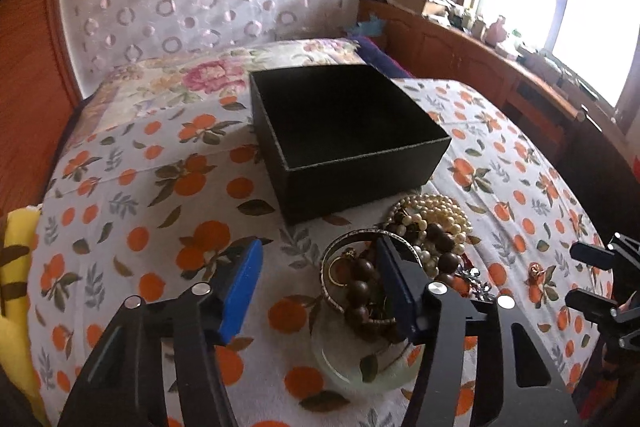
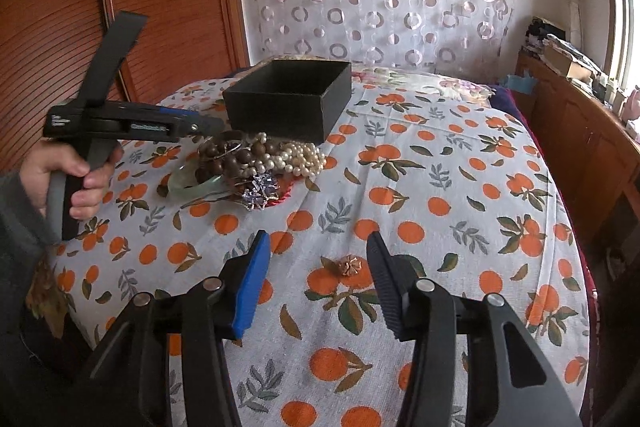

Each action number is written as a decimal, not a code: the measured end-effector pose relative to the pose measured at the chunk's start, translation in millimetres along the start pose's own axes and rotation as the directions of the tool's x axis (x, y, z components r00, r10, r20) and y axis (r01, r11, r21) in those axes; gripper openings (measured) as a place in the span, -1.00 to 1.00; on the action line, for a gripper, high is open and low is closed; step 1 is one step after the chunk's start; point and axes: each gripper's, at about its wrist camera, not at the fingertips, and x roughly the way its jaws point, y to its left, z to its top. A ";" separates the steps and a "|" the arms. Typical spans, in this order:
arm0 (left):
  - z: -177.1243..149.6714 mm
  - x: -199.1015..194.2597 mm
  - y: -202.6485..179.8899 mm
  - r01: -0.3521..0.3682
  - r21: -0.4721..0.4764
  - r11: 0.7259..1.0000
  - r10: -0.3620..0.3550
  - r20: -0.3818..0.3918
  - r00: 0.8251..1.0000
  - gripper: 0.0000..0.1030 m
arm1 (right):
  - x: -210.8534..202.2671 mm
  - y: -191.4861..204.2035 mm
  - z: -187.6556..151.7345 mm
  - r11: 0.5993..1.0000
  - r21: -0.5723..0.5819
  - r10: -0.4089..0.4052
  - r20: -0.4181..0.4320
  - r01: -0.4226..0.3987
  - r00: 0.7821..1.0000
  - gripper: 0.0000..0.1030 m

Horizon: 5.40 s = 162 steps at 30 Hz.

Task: Organize jewelry
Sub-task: 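Lower the left tool onto the pile and close on the silver bangle, then carry the silver bangle into the black box and open the left tool, then return the left tool to the pile and grasp the brown bead bracelet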

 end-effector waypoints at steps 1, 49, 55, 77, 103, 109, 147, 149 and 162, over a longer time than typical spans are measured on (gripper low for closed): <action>1.1 3.6 0.3 0.006 0.006 1.000 -0.006 -0.011 1.000 0.03 | 0.0 -0.4 0.0 1.000 0.001 0.002 0.001 -0.002 1.000 0.02; -9.6 -51.1 -5.1 0.083 -0.053 0.995 -0.078 0.101 0.992 -0.91 | 39.6 -14.1 -6.5 0.998 -0.055 -0.019 -0.141 0.011 0.990 -0.69; -3.2 -54.1 -7.8 0.081 -0.053 0.995 -0.074 0.119 0.990 -0.91 | 32.3 -13.4 -1.7 0.998 -0.057 -0.025 -0.111 0.018 0.993 -0.69; 73.7 -30.6 26.2 0.038 -0.107 0.994 -0.018 0.188 0.982 -0.90 | 70.7 -6.9 119.7 0.988 -0.130 0.088 0.040 -0.082 0.995 -0.69; 97.3 35.7 27.3 0.035 -0.092 0.995 -0.025 0.102 0.994 -0.90 | 105.4 -28.4 140.5 0.986 -0.066 0.156 0.033 -0.154 0.987 -0.26; 98.5 41.5 19.0 0.008 -0.059 0.998 -0.003 0.082 0.997 -0.70 | 90.1 -43.3 134.8 0.992 -0.040 0.123 0.046 -0.121 0.991 -0.26; -13.3 -8.7 -55.7 0.037 0.045 0.998 -0.037 0.004 0.999 -0.20 | 30.1 -15.9 44.1 0.994 0.019 0.107 0.012 -0.107 0.994 -0.01; -12.9 -1.2 -60.7 0.031 0.062 0.998 -0.030 -0.011 0.999 -0.20 | 30.6 -15.7 42.0 0.994 0.021 0.109 0.008 -0.109 0.994 0.00; -1.2 -17.1 -64.2 0.048 0.106 0.993 -0.052 0.033 0.998 -0.76 | 31.8 -12.5 36.4 0.993 0.024 0.119 0.001 -0.119 0.993 0.01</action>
